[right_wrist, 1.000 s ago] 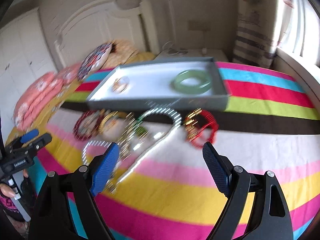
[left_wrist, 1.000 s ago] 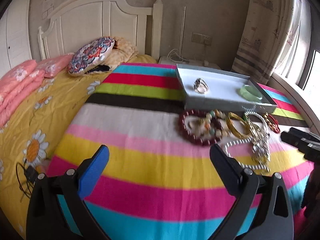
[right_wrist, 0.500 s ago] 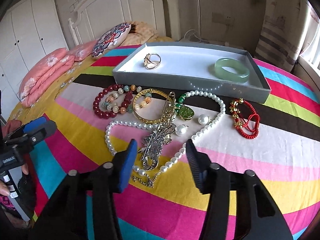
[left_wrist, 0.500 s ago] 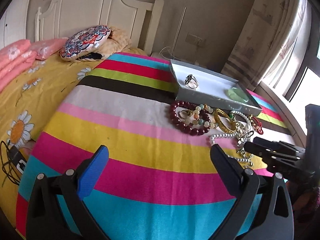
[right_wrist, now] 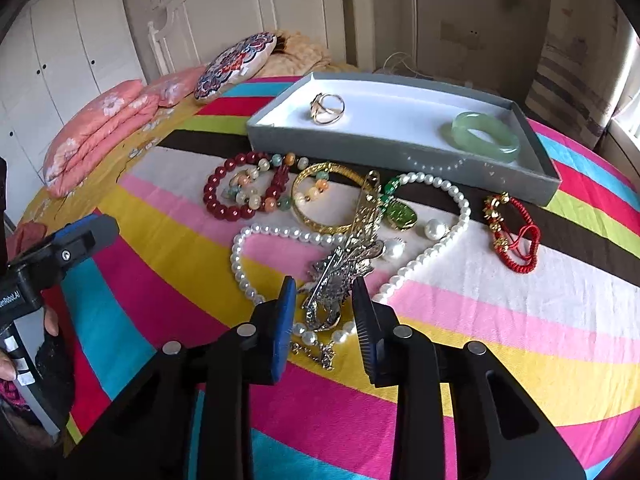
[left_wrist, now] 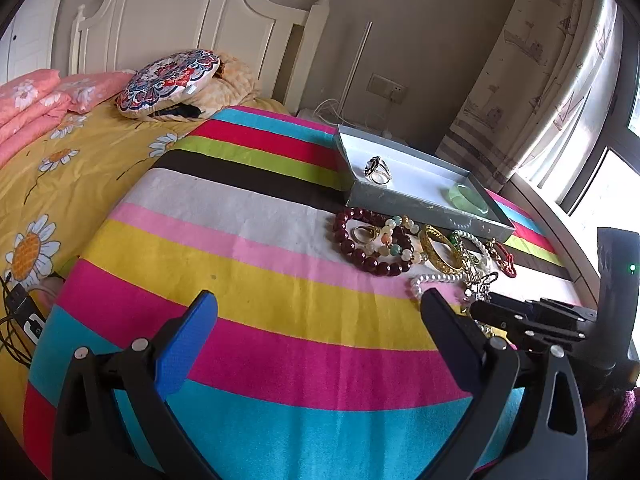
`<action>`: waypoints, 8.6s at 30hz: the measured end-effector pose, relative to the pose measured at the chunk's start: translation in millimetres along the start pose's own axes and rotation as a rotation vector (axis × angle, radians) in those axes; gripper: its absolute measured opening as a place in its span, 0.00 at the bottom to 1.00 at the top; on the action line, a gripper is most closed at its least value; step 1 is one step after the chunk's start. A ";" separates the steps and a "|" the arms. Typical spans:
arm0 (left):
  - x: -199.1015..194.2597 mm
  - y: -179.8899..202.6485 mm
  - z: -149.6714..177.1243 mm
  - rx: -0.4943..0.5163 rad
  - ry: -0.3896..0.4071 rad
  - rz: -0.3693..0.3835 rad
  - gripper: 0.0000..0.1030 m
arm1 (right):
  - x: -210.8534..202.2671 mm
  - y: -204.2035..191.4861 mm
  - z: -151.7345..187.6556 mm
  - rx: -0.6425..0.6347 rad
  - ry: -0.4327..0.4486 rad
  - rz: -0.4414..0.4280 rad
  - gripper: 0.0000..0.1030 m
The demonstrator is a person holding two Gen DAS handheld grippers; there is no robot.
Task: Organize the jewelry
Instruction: 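Grasp the silver pearl bow brooch with the right tool and lift it, then grasp the red string bracelet with the left tool while the right tool holds the brooch, then carry the bracelet and brooch over the tray and open both tools, then lift both tools away from the tray, then grasp the gold pendant chain with the right tool while the left tool grasps the gold bangle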
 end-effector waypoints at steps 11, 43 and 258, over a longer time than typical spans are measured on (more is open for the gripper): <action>-0.6 -4.0 0.4 -0.010 0.000 0.011 0.98 | -26.4 -20.6 5.7 -0.173 0.116 0.155 0.08; 2.1 -4.2 2.0 -0.019 0.000 0.023 0.98 | -15.2 -3.9 3.9 -0.121 0.073 0.029 0.10; 46.1 59.1 -44.1 0.294 -0.093 0.015 0.81 | -32.4 45.3 -0.5 -0.089 0.122 -0.058 0.20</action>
Point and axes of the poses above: each gripper's, at about its wrist camera, not at the fingertips, and x roughly the way its jaws point, y to its right, z to its underside, the point moved 1 cm from there along x, roughly the way its jaws point, and after that the axes turned 8 degrees about -y, right-handed, at the moved point
